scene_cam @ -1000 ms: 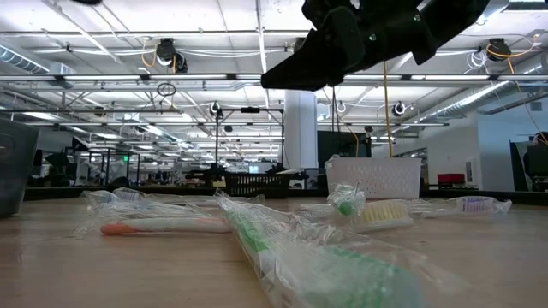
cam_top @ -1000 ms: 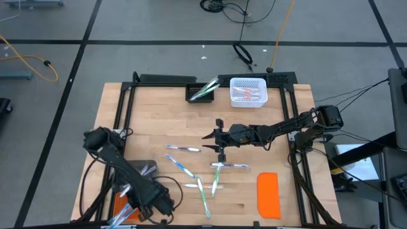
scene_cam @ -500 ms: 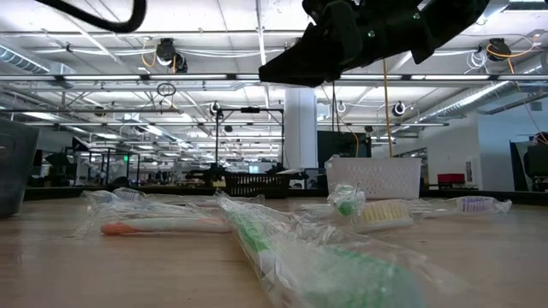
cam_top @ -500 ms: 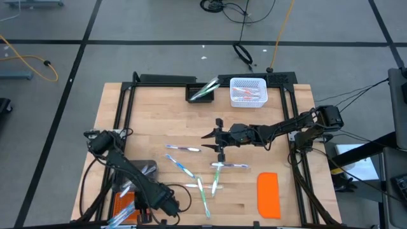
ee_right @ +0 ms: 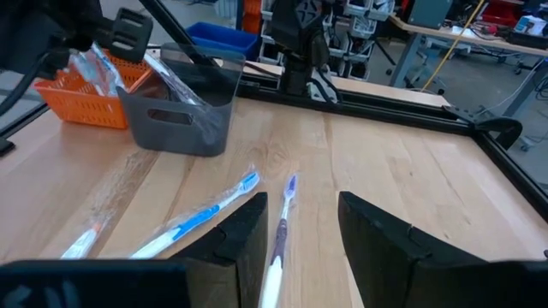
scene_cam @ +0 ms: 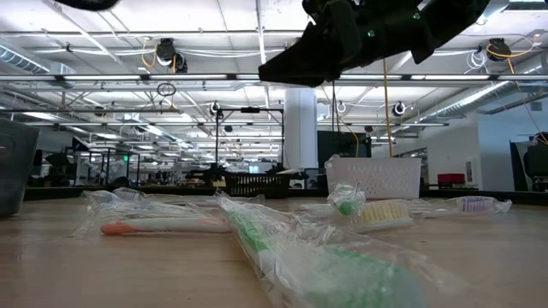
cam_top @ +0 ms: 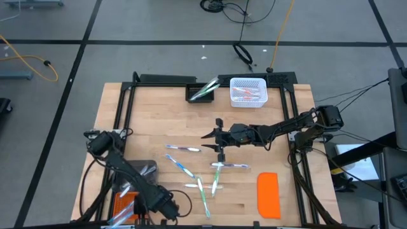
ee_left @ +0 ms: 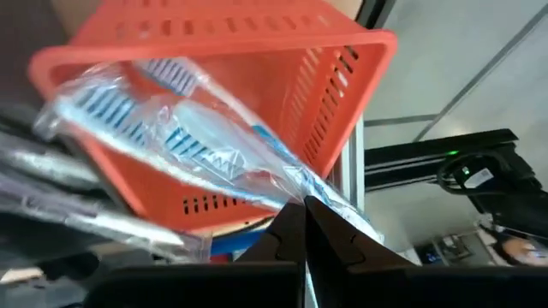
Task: Pick & Place Toothbrushes
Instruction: Put the blue toothbrush into the orange bin
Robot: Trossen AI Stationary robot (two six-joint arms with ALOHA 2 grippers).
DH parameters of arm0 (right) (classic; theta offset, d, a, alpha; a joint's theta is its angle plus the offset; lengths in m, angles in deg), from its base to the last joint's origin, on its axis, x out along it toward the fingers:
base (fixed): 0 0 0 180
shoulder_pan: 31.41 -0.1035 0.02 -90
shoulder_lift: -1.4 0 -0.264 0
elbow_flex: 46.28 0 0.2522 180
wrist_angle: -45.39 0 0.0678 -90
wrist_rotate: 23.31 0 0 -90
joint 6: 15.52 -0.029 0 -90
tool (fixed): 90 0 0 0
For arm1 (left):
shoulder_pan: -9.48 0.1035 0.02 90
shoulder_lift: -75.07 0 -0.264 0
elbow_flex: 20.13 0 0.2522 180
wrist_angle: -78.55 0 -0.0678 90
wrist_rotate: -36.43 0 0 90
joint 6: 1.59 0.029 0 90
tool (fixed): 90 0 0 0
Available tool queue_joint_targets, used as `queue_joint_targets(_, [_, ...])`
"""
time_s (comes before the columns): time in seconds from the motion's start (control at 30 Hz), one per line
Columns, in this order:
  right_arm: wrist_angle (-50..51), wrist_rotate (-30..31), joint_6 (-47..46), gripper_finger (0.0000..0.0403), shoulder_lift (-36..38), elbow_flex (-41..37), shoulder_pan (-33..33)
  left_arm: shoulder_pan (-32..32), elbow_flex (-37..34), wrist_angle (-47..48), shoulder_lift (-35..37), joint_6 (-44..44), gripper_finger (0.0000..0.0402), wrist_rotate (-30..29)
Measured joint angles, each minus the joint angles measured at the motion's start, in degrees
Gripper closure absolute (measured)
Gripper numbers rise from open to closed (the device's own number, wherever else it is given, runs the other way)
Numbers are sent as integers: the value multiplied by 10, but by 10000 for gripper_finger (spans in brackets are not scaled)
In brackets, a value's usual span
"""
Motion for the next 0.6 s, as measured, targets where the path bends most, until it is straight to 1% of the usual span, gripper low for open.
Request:
queue_joint_targets(0.17, [-1, 0, -4, 268, 0, 0, 0, -8, 0, -20, 0, -17, 392, -35])
queue_joint_targets(0.33, [-2, 0, -4, 268, 0, 0, 0, -11, 0, -38, 0, -17, 392, -45])
queue_joint_targets(0.5, [-2, 0, -4, 268, 0, 0, 0, -11, 0, -37, 0, -27, 400, -37])
queue_joint_targets(0.6, [-5, 0, -5, 268, 0, 0, 0, -12, 0, -36, 0, -16, 400, -9])
